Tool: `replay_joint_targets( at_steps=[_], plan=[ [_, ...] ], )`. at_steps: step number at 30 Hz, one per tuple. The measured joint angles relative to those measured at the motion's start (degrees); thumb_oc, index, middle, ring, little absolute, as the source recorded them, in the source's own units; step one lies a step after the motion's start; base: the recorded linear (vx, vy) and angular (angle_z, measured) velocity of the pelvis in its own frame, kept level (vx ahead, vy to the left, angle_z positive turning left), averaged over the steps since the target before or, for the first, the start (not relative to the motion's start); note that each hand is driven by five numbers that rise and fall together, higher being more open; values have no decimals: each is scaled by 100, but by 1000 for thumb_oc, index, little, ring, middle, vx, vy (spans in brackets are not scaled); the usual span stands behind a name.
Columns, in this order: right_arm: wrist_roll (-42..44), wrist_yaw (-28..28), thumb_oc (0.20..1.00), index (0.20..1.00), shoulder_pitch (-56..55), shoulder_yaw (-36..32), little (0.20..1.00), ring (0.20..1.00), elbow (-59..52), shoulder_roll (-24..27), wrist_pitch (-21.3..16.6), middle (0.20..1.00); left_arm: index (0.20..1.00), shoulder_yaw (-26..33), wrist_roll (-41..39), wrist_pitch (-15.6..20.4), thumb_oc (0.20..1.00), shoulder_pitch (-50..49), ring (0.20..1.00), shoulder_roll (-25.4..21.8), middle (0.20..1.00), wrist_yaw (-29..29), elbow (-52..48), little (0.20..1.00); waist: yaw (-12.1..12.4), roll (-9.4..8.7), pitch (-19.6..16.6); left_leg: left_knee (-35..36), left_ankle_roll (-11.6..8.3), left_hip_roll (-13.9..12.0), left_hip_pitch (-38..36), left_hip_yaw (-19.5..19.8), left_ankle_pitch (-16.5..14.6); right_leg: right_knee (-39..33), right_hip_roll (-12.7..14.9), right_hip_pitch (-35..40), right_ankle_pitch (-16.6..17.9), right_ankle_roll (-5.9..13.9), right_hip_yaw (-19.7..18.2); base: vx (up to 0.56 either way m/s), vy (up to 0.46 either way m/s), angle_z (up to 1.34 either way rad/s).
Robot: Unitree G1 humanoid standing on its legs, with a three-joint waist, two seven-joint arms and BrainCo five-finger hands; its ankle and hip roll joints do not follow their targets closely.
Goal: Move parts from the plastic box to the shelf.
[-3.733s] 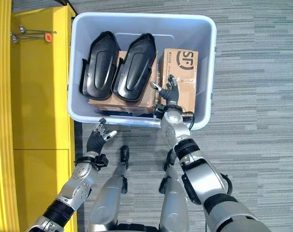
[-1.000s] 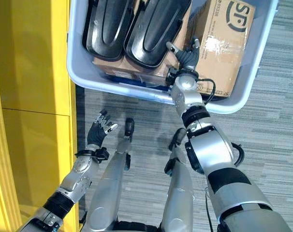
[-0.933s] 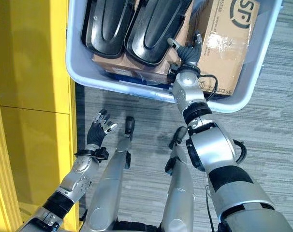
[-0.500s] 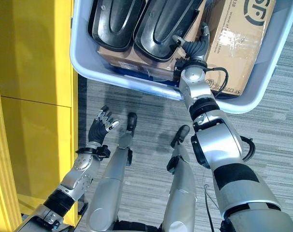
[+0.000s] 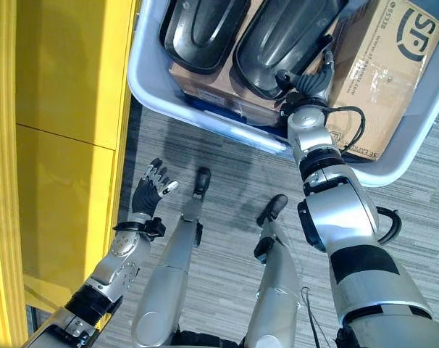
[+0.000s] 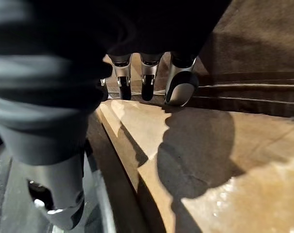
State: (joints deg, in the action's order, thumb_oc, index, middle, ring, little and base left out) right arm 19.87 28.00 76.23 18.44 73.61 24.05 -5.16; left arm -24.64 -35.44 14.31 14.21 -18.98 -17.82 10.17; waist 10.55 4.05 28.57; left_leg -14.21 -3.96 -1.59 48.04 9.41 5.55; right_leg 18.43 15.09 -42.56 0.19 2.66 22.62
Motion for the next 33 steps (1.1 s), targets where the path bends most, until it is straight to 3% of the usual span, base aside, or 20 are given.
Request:
replay_joint_targets(
  at_steps=[1,12,33],
  plan=[
    [1,1,200,200,-10,1,200,200,0,47,0,200,1000,2,0,0,1000,1,1000,-1,1000,2,-2,1000,4,21,-12,-1,0,17,14,37,0,7,12,-1,-3,2,22,26,17,12],
    [134,120,200,200,0,-163,200,200,-15,113,-17,200,1000,-1,-2,-3,1000,8,1000,9,1000,-2,-2,1000,4,145,-98,-77,6,55,64,35,0,17,46,-15,1,11,28,8,7,1],
    [393,-109,200,200,-131,-271,200,200,-2,-112,309,200,1000,-11,-158,-28,1000,53,1000,9,1000,16,-33,1000,-85,119,-84,39,45,48,-527,-133,8,12,53,424,49,73,-126,-27,-18,-2]
  ],
)
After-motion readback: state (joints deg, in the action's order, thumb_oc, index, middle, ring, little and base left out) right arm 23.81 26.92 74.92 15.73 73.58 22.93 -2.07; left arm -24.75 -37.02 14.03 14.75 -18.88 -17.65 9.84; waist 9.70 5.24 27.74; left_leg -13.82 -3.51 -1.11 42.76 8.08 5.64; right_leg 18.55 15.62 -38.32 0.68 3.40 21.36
